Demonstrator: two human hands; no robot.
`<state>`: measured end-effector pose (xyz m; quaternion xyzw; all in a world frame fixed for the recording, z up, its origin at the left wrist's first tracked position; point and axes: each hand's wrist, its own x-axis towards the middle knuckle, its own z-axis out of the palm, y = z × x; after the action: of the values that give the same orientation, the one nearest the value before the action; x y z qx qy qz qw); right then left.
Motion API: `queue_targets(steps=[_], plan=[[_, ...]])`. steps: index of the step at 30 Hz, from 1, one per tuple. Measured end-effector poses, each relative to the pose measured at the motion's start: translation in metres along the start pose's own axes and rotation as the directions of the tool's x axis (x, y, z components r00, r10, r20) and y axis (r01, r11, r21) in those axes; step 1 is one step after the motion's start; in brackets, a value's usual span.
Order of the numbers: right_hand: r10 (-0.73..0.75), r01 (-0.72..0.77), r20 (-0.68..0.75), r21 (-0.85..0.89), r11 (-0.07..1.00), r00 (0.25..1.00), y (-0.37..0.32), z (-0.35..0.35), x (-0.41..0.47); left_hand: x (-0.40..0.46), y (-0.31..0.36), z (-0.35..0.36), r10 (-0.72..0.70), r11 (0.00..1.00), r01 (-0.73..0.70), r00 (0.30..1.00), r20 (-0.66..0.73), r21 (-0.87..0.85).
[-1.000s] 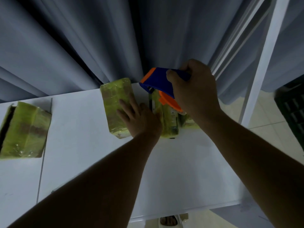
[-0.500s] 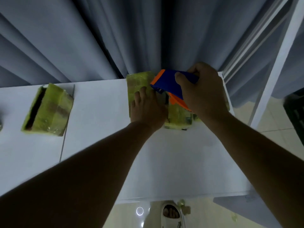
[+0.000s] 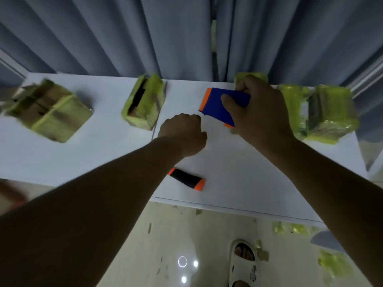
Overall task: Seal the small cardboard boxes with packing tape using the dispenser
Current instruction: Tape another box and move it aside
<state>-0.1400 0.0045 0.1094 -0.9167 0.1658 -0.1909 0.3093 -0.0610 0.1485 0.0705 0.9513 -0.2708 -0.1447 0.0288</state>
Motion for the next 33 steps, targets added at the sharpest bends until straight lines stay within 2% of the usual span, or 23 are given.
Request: queue_targets(steps=[5,15,21,27,33], plan=[[-0.101,0.099,0.048,0.044,0.994,0.994,-0.068,0.037,-0.023,-0.057,-0.081,-0.017,-0.123,0.992,0.123,0.992,0.038,-0.010],[-0.238,0.226,0.207,0.078,0.971,0.949,-0.193,0.109,-0.059,-0.143,-0.222,-0.039,-0.281,0.959,0.280,0.959,-0.019,-0.034],[-0.286,0.265,0.237,0.116,0.957,0.929,-0.250,0.155,-0.072,-0.177,-0.296,-0.042,-0.354,0.933,0.350,0.934,-0.051,-0.081],[-0.298,0.275,0.250,0.121,0.954,0.921,-0.282,0.194,-0.066,-0.181,-0.355,-0.039,-0.392,0.919,0.386,0.917,-0.072,-0.084],[-0.313,0.293,0.254,0.114,0.949,0.915,-0.284,0.234,-0.033,-0.134,-0.393,-0.037,-0.400,0.914,0.384,0.907,-0.130,-0.132]])
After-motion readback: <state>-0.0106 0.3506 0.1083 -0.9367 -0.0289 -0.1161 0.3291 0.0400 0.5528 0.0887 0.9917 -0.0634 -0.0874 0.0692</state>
